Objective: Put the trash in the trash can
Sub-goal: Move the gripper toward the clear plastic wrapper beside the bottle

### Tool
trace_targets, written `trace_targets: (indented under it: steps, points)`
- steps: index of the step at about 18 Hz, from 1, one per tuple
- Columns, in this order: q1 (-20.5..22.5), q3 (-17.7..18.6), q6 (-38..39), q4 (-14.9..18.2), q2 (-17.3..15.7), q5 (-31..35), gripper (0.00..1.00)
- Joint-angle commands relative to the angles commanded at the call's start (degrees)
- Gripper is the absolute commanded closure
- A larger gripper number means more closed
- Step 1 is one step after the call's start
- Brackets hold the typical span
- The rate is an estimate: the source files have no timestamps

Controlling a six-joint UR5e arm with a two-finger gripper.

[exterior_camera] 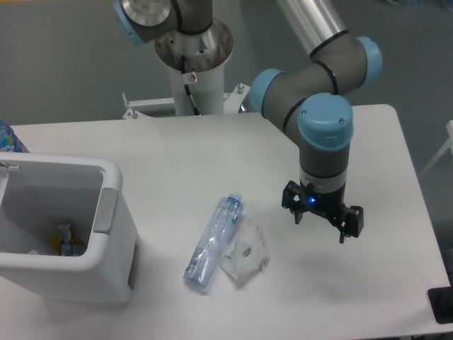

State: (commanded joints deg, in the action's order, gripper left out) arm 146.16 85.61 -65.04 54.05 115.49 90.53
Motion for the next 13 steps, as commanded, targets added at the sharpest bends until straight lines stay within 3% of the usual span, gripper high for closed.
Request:
trace_targets:
  steps: [5,10,13]
  points:
    - [0.0,0.3,1.1,0.0,-0.2,-0.7,0.00]
    - [-0.2,5.2,4.3,-4.0,-1.1,-3.2,0.00]
    - [-1.1,5.9,6.3,-5.0,-1.1,-3.2,0.00]
